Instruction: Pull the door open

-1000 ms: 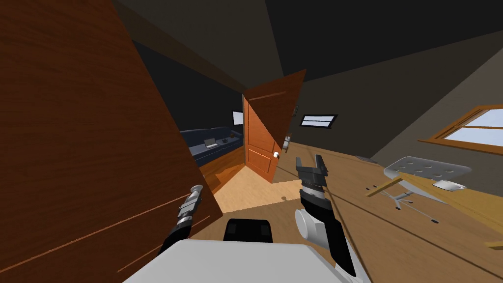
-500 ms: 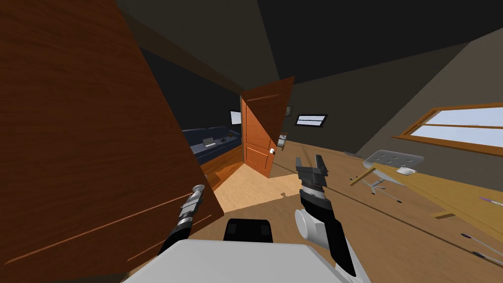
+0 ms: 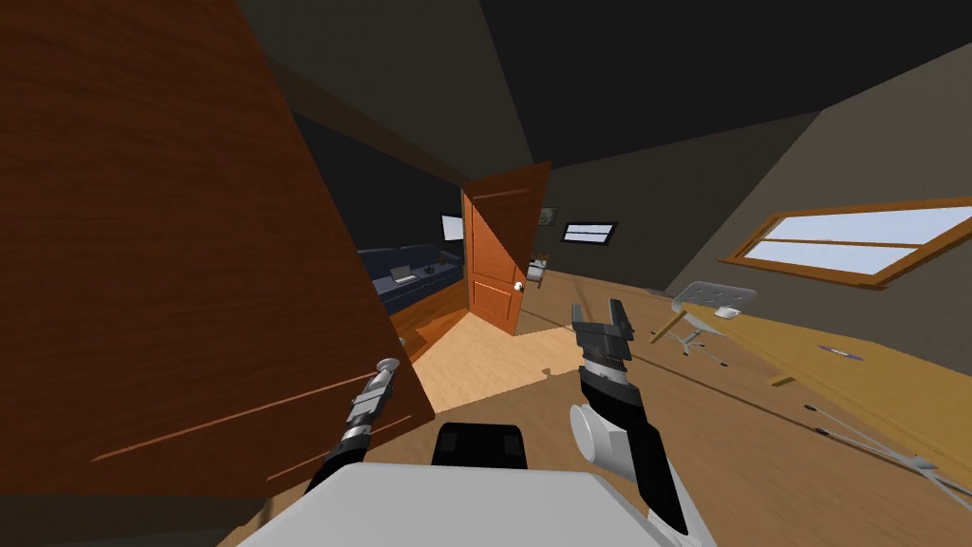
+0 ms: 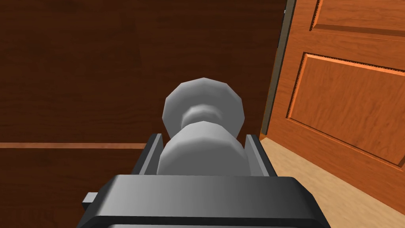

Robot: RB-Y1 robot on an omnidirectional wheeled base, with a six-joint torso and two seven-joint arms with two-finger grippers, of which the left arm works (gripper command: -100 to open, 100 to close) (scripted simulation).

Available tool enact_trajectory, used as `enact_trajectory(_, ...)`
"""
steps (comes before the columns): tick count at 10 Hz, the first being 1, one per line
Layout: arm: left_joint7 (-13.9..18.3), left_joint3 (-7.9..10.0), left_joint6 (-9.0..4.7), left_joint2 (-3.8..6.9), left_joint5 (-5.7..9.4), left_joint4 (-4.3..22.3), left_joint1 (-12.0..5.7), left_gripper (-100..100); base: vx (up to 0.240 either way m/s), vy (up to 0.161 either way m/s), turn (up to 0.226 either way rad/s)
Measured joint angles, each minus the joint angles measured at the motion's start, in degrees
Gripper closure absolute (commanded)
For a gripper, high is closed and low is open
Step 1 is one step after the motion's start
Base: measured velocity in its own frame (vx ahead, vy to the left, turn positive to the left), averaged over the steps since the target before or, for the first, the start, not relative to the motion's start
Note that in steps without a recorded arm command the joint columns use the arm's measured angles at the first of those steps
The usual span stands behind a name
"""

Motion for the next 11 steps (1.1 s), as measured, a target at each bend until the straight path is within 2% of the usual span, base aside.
enact_trajectory(2,0.43,-0.72,-0.18,0.26,-0.33,0.01,0.35,100,-0.179,0.033,-0.114)
enact_trajectory(9,4.32,-4.68,-3.70,3.48,-2.52,0.13,2.23,100,-0.207,0.011,-0.095)
enact_trajectory(10,4.82,-5.23,-4.20,3.87,-2.82,0.07,2.52,100,-0.097,0.012,-0.030)
enact_trajectory(11,4.91,-5.47,-4.21,3.81,-2.92,0.12,2.65,100,-0.138,0.025,-0.106)
